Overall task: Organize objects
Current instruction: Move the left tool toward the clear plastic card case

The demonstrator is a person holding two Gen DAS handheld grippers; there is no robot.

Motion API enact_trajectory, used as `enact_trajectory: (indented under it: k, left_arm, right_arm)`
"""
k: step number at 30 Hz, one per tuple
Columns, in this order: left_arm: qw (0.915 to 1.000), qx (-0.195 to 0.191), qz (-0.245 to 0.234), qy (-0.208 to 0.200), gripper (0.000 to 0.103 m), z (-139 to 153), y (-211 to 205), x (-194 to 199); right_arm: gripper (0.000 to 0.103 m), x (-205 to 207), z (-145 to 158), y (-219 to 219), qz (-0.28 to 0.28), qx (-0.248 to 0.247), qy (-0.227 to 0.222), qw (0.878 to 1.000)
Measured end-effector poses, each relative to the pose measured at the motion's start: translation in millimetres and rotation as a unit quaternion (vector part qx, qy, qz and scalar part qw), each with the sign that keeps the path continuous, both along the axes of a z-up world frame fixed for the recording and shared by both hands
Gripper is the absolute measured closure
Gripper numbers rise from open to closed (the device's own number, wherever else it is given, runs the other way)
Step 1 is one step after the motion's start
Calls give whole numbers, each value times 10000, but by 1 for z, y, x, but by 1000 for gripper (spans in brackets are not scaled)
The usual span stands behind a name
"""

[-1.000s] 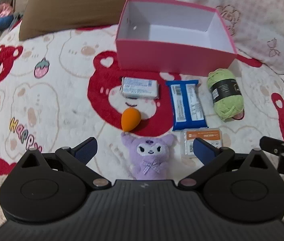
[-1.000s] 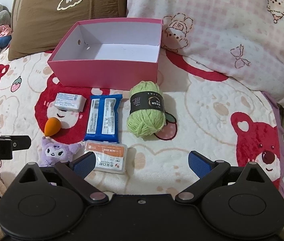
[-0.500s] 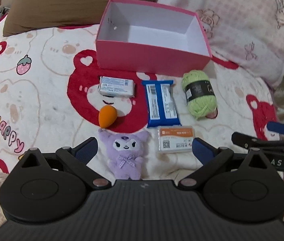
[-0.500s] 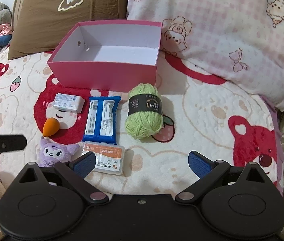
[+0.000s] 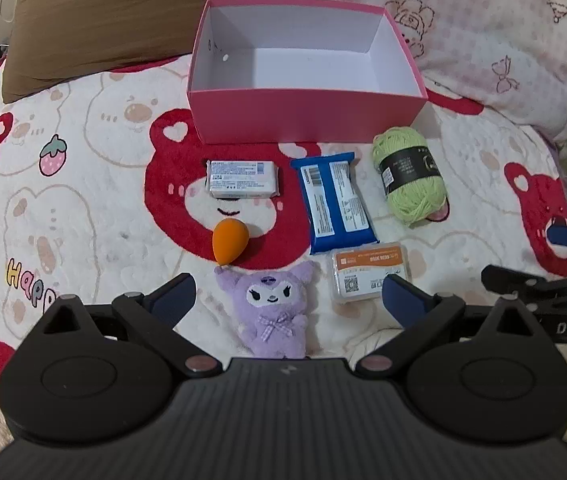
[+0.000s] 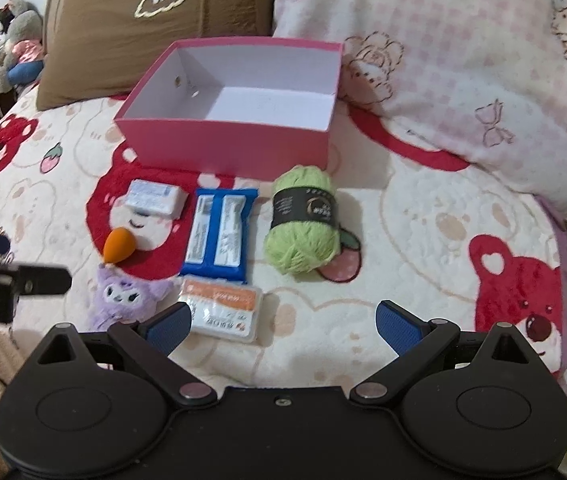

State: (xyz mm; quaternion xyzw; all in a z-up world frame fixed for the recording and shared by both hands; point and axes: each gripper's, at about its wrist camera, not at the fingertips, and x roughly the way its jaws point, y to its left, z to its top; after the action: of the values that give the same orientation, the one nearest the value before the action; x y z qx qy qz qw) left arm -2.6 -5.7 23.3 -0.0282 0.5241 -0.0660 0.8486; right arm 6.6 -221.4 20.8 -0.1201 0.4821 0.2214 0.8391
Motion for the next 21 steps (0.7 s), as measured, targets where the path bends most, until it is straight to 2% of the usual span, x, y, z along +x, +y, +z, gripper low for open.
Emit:
enact_trajectory:
  k: [4,17,21]
  left_arm:
    - [9999,-99,27,52,3,1,0,0]
    - [9998,-65,91,133,1,0,1,-6]
    - [9998,-71,87,155,0,0,1,-6]
  right_arm:
    - [3,-1,-1,0,-21,-48,32,10000]
    - [2,1,8,-5,33,157,83,9998]
    - [2,-2,8,-2,76,26,36,10000]
